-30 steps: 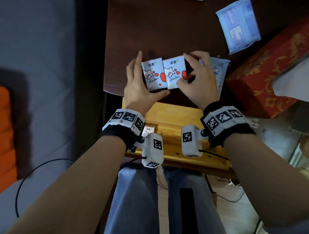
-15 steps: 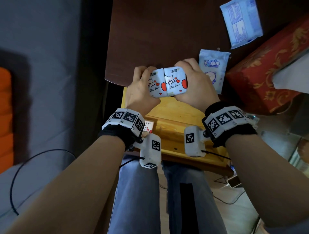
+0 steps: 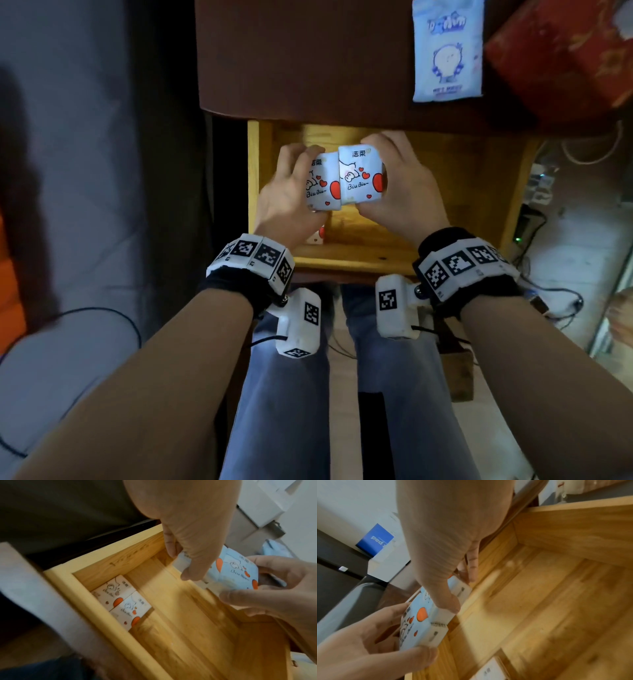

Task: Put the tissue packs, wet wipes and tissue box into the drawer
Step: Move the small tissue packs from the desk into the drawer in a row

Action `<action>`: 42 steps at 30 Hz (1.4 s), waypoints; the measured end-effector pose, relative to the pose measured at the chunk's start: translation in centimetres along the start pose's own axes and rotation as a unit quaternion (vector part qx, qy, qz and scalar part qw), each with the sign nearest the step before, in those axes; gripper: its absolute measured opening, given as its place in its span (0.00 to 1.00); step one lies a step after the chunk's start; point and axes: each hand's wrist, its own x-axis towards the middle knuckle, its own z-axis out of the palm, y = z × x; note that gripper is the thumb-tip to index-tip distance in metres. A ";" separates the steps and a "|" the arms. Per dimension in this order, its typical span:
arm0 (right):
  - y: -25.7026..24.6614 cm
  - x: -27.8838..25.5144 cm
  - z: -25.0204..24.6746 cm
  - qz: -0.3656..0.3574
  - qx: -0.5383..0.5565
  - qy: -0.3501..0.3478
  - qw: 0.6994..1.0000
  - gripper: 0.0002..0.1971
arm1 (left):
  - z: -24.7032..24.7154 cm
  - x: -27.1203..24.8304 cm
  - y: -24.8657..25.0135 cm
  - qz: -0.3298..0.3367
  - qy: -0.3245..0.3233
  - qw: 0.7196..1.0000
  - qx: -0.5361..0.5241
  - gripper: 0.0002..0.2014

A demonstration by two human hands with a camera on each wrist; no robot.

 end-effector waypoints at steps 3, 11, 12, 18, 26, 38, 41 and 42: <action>1.2 -1.2 1.7 0.023 0.006 -0.021 1.000 0.34 | 2.3 -0.7 -1.2 -0.002 -0.020 1.000 -0.003 0.39; 6.5 -0.4 5.7 0.064 -0.024 -0.076 0.995 0.30 | 9.1 0.7 -3.6 -0.033 -0.090 0.995 -0.004 0.41; 7.2 -0.2 6.1 0.067 -0.026 -0.082 0.994 0.31 | 9.5 1.1 -3.6 -0.038 -0.104 0.994 -0.002 0.42; 9.7 0.9 7.1 0.112 -0.030 -0.150 0.982 0.45 | 11.2 2.9 -3.2 -0.039 -0.182 0.982 0.039 0.47; 9.5 1.6 7.0 0.142 -0.031 -0.187 0.971 0.37 | 11.0 3.3 -3.7 -0.021 -0.131 0.982 0.137 0.25; 7.9 0.7 7.9 0.183 0.012 -0.183 0.966 0.19 | 9.1 3.0 -5.4 -0.113 -0.164 0.961 0.190 0.21; 7.5 0.4 7.9 0.182 0.015 -0.215 0.959 0.18 | 8.8 2.6 -5.0 -0.076 -0.178 0.960 0.204 0.27; 7.5 0.4 7.9 0.181 0.012 -0.220 0.958 0.18 | 8.7 2.6 -4.9 -0.068 -0.176 0.960 0.205 0.28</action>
